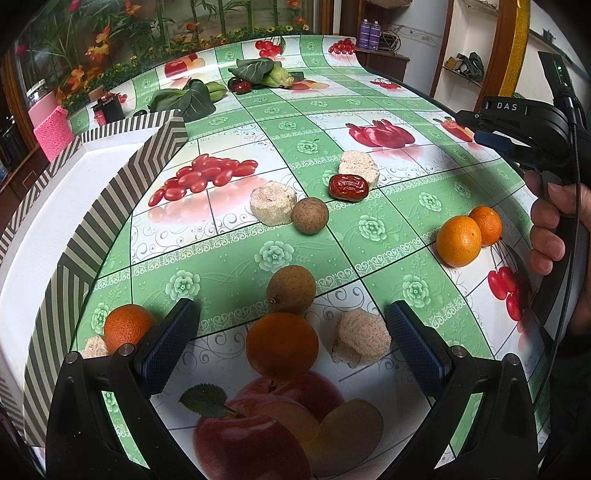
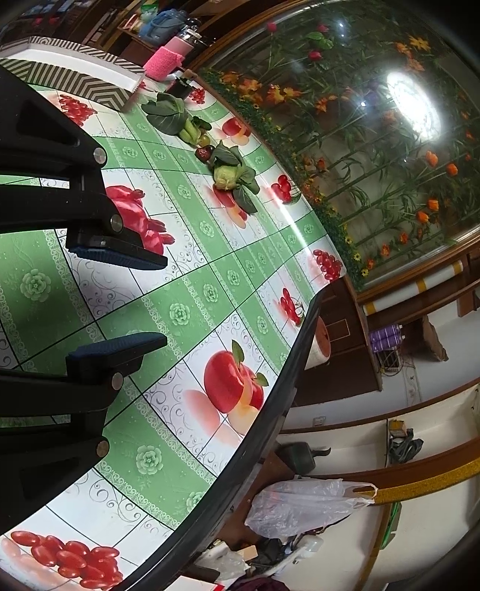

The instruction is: Organize fruits

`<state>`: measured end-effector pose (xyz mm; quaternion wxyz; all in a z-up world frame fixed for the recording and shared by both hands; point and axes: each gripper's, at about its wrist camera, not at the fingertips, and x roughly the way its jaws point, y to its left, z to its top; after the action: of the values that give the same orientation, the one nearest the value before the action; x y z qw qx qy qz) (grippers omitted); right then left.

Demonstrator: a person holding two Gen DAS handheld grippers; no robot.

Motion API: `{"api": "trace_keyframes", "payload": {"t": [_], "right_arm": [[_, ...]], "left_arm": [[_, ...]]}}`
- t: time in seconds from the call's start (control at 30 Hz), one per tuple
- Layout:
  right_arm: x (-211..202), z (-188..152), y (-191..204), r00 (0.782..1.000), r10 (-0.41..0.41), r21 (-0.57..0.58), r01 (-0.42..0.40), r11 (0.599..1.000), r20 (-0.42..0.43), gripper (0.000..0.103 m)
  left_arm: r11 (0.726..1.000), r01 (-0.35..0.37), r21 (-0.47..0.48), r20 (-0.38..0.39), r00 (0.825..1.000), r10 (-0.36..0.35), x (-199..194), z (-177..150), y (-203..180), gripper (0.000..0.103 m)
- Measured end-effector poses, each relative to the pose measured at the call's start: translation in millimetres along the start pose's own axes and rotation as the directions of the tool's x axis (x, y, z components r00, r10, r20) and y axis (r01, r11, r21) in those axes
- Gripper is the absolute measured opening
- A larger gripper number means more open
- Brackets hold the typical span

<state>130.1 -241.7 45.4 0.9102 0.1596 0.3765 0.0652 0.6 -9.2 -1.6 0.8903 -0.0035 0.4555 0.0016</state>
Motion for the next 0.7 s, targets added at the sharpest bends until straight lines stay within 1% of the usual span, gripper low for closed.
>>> {"api": "trace_keyframes", "payload": {"t": [0.27, 0.3, 0.33, 0.4, 0.47, 0.5, 0.57, 0.6, 0.63, 0.67, 0.7], "right_arm": [[1, 0, 0, 1.000, 0.002, -0.007, -0.002, 1.000, 0.007, 0.034], [1, 0, 1, 1.000, 0.008, -0.011, -0.008, 1.000, 0.009, 0.034], [0, 0, 2, 1.000, 0.018, -0.014, -0.018, 1.000, 0.014, 0.034], [-7, 0, 9, 0.997, 0.061, -0.041, -0.059, 0.997, 0.053, 0.034], [-20, -3, 22, 0.990, 0.114, -0.103, -0.106, 0.989, 0.077, 0.034], [-28, -5, 28, 0.986, 0.145, -0.134, -0.133, 0.982, 0.083, 0.034], [-47, -11, 40, 0.974, 0.209, -0.201, -0.188, 0.961, 0.090, 0.034], [-56, -13, 43, 0.967, 0.239, -0.228, -0.214, 0.950, 0.088, 0.034], [-66, -16, 47, 0.960, 0.268, -0.260, -0.239, 0.936, 0.081, 0.034], [-78, -19, 51, 0.951, 0.300, -0.305, -0.266, 0.914, 0.069, 0.034], [-89, -24, 54, 0.943, 0.326, -0.349, -0.287, 0.892, 0.057, 0.034]], "left_arm": [[1.000, 0.001, 0.002, 0.000, 1.000, -0.001, 0, 0, 0, 0.103], [1.000, 0.002, 0.002, 0.000, 1.000, -0.002, -3, 1, 5, 0.103], [1.000, 0.002, 0.003, 0.002, 1.000, -0.002, -3, 1, 4, 0.103], [1.000, 0.021, 0.012, 0.004, 1.000, -0.021, -5, 0, 4, 0.103], [0.998, 0.064, 0.019, 0.012, 0.998, -0.065, -12, -5, 8, 0.100], [0.996, 0.087, 0.015, 0.034, 0.996, -0.087, -19, -4, 12, 0.096], [0.991, 0.126, 0.034, 0.117, 0.985, -0.129, -42, -4, 17, 0.096], [0.987, 0.158, 0.033, 0.152, 0.975, -0.161, -56, -5, 25, 0.096], [0.982, 0.188, 0.033, 0.210, 0.959, -0.191, -72, -9, 34, 0.096], [0.980, 0.191, 0.049, 0.235, 0.952, -0.197, -85, -9, 41, 0.096], [0.975, 0.214, 0.061, 0.290, 0.931, -0.222, -95, -15, 50, 0.096]]}}
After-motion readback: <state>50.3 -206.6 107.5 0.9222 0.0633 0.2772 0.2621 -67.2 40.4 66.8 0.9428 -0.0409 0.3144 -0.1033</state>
